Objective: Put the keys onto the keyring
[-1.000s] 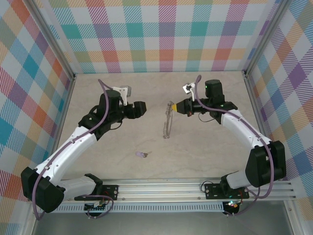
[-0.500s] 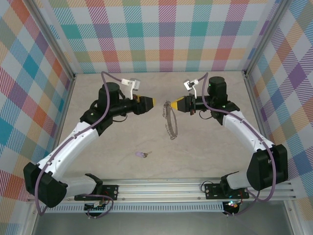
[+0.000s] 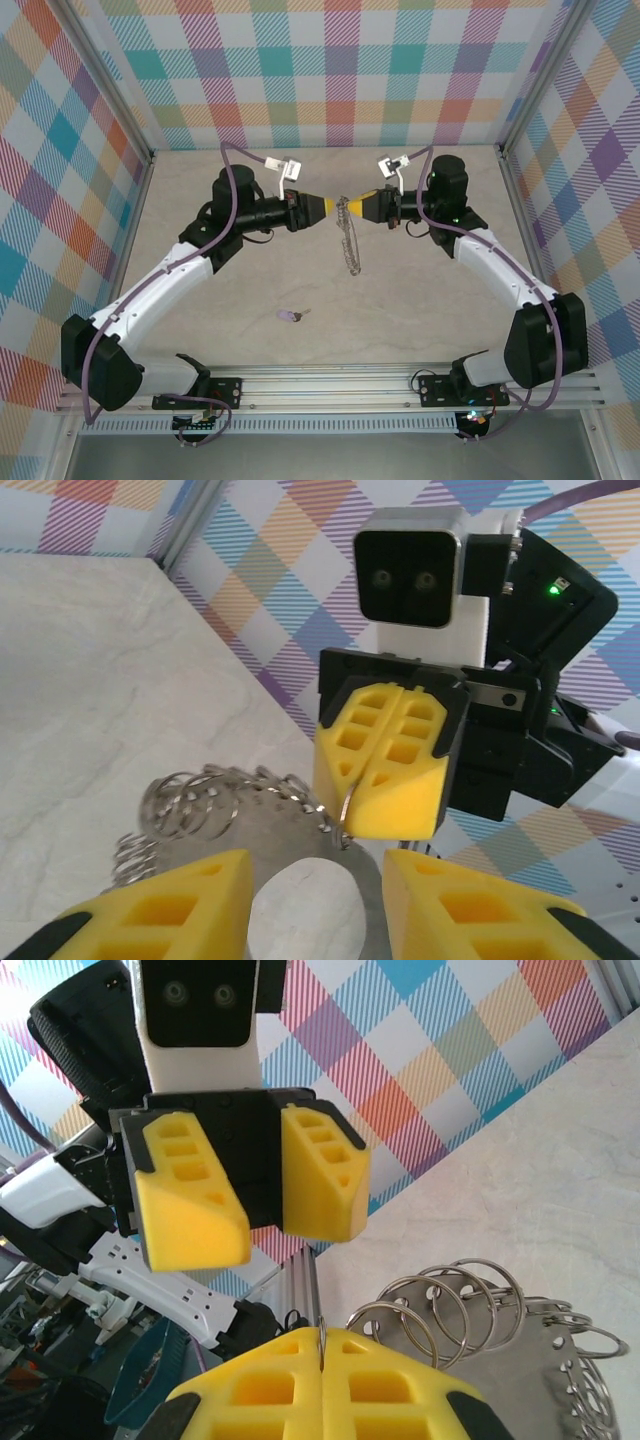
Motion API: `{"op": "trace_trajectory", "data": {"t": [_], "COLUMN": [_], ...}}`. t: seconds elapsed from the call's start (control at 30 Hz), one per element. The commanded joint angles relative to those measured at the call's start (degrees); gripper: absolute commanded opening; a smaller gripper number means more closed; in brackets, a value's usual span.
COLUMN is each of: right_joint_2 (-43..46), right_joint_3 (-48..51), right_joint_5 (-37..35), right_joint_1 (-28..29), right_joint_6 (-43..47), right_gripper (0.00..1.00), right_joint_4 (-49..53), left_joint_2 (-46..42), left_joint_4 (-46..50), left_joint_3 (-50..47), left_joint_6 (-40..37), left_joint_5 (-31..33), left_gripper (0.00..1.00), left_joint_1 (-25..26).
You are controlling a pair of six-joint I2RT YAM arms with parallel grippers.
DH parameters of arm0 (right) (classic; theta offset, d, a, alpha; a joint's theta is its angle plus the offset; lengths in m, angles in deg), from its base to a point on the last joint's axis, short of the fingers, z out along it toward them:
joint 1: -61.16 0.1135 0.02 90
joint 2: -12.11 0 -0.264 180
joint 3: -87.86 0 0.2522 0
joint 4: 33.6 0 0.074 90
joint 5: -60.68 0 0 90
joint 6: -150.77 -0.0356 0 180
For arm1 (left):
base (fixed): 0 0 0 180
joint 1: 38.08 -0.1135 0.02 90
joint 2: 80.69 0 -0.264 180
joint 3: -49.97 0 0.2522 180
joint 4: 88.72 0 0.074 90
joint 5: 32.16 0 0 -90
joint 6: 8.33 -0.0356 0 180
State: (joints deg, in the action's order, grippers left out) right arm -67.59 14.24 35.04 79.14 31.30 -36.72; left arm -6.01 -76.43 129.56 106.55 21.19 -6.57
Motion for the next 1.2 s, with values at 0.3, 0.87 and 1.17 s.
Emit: {"op": "trace_trajectory", "data": {"t": [0.3,0.87,1.17], "right_joint_2": [-1.1,-2.7,-3.5], "right_joint_3": [1.4,1.0,1.1], "right_joint_5": [0.3,-0.6,-1.2], "right_joint_1": [0.4,1.8,2.2], "right_joint_6": [-5.9,-9.2,-10.2], "right_gripper": [0.00,0.00,0.00], "right_joint_4": [-11.0,-15.9,-17.6], "left_joint_2": [3.3,4.7,4.9], "left_joint_4": [-6.0,-11.3,-11.9], "left_joint_3": [0.0,-0.3,-0.9], "left_joint_6": [2.6,5.7,5.6], "left_joint_5": [-1.6,-2.3,-2.8], "left_gripper": [0.38,0.38,0.30], "left_joint_1": [1.8,2.6,3.0]}}
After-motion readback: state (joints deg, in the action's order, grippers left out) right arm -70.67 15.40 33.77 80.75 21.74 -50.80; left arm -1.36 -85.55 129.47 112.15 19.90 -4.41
